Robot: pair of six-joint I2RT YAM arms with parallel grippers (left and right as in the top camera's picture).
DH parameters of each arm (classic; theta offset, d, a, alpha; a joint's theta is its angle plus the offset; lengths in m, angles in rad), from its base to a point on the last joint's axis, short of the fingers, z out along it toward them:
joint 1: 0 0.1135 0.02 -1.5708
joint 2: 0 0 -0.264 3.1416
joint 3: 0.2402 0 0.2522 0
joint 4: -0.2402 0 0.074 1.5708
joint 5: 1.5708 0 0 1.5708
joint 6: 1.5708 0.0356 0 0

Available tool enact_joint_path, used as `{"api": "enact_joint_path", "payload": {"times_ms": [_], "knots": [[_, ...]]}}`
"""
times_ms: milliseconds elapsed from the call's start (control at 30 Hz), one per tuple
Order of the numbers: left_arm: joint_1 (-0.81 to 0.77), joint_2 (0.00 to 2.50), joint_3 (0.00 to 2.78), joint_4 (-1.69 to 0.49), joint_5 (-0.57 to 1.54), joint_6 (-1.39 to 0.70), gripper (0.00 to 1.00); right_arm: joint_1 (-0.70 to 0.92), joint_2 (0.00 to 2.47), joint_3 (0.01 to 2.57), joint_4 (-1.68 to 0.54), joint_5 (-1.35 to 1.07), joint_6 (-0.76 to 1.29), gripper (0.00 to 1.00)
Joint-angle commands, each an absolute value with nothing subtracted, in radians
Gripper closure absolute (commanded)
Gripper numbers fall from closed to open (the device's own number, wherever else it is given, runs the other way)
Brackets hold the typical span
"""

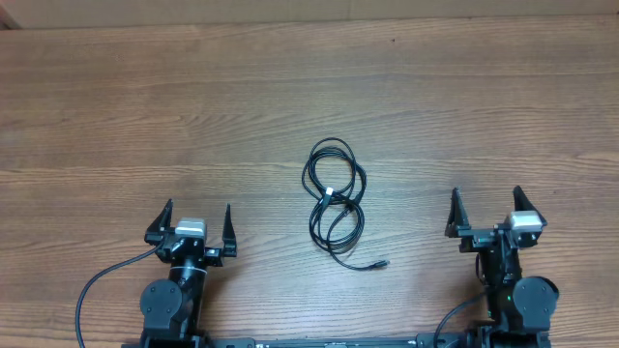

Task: Untangle cables

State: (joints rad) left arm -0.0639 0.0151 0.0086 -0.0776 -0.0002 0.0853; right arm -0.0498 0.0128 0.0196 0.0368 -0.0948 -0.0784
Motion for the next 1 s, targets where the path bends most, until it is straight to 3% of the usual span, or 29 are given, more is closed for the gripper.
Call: {"api": "enact_joint_path", "payload": {"times_ms": [0, 233, 333, 367, 600, 733, 967], "knots": [[-0.057, 0.006, 0.006, -0.078, -0.007, 0.105, 0.00, -0.041, 0.003, 0.149, 0.103, -0.294, -0.059, 0.00], [-0.057, 0.006, 0.006, -0.078, -0.007, 0.105, 0.00, -0.041, 0.168, 0.596, -0.115, -0.294, 0.031, 0.00], [-0.057, 0.006, 0.006, -0.078, -0.007, 0.105, 0.00, -0.041, 0.405, 0.953, -0.327, -0.297, 0.065, 0.00], [-0.057, 0.006, 0.006, -0.078, -0.007, 0.105, 0.00, -0.041, 0.616, 1.246, -0.522, -0.321, 0.071, 0.00], [-0.057, 0.006, 0.006, -0.078, -0.007, 0.105, 0.00, -0.040, 1.288, 2.001, -1.138, -0.592, 0.085, 0.00], [-0.057, 0.006, 0.006, -0.078, -0.008, 0.105, 0.00, -0.038, 1.572, 2.152, -1.306, -0.701, 0.086, 0.00], [-0.057, 0.006, 0.006, -0.072, -0.011, 0.106, 0.00, -0.005, 1.876, 2.152, -1.373, -0.706, 0.067, 0.00]]}}
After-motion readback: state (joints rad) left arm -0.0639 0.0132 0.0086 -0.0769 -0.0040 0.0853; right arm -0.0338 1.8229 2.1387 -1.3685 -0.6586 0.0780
